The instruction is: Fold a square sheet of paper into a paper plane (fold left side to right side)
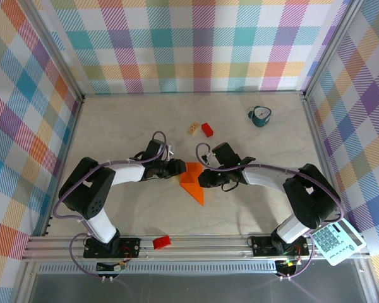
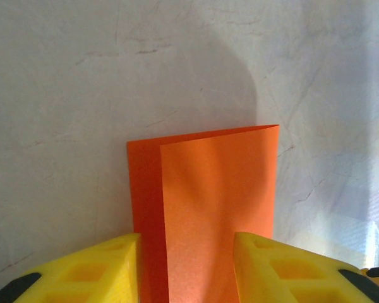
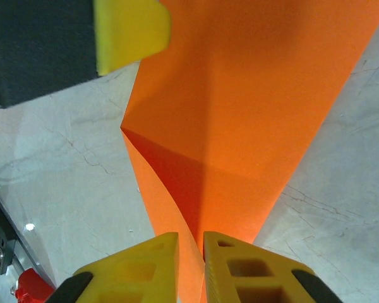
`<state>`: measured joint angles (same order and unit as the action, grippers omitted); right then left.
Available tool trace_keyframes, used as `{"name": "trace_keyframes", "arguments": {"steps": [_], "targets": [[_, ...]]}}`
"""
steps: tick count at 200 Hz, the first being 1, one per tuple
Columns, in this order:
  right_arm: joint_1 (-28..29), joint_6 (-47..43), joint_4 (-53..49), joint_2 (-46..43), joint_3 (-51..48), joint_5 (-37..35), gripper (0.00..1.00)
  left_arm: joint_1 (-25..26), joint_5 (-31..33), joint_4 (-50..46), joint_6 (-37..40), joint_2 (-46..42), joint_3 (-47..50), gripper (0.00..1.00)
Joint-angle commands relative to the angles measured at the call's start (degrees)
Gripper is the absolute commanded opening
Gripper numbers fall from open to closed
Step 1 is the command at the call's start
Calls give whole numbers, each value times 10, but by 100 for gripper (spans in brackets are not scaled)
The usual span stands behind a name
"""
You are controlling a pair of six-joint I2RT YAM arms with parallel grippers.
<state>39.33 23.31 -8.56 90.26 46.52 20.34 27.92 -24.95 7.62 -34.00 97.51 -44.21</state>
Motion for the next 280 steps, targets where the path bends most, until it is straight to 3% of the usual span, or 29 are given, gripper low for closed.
{"name": "trace_keyframes", "arguments": {"steps": [1, 61, 108, 129, 175, 204, 280], "targets": [[-2, 2, 4, -15, -11, -5, 18, -4, -25, 21, 1, 9, -16, 38], [-2, 1, -52, -61, -15, -45, 35, -4, -26, 11, 2, -6, -15, 9], [4, 8, -133, -143, -8, -88, 43, -2, -22, -42, -18, -37, -24, 5], [58, 19, -158, -151, 6, -153, 47, 0, -19, -86, -22, -39, -42, 5], [216, 51, -223, -64, 88, -357, 52, 3, -18, -116, -33, -38, -57, 3], [276, 61, -267, 27, 159, -444, 53, 5, -18, -123, -36, -39, -63, 2], [303, 57, -280, 141, 229, -484, 51, 8, -15, -127, -37, -42, -66, 0]]}}
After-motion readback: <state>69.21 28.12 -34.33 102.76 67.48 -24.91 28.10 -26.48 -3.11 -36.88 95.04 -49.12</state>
